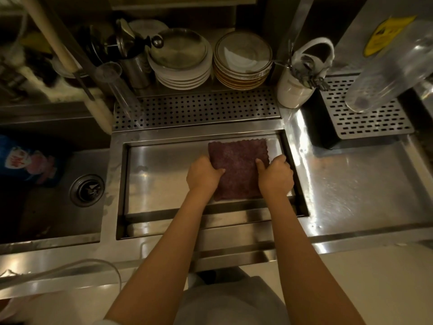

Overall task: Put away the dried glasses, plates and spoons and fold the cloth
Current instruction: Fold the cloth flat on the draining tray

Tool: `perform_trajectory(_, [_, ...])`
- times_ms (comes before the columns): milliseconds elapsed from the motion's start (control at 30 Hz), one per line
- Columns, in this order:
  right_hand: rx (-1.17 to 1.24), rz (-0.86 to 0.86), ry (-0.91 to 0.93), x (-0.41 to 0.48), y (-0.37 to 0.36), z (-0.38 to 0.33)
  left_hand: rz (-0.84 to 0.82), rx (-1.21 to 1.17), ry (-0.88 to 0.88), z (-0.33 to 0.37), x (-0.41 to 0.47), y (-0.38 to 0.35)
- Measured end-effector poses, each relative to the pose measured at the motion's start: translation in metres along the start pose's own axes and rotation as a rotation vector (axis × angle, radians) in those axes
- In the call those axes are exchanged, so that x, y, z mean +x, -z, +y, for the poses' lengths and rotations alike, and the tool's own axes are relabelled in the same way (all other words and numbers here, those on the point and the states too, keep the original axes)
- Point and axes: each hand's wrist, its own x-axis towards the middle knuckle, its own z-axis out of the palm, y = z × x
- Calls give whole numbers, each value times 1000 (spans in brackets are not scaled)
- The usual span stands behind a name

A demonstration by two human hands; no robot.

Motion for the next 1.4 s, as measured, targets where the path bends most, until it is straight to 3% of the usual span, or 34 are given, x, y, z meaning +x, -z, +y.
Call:
perform_trajectory(233, [80, -127, 19, -5, 3, 8, -152, -156, 60, -3, -3, 2])
perform_trajectory(467, [455, -40, 98, -35, 12, 16, -123, -437, 27, -2, -22, 3])
perform_trajectory(633, [518, 77, 128, -45, 32, 25, -118, -568, -60, 9, -38, 1])
perform_trajectory(1133, [500, 188, 101, 0, 97, 113, -216, -556, -206, 83, -68, -73])
perform_trajectory(1400, [449, 137, 147, 59, 130, 161, -196, -597, -158, 138, -86, -126])
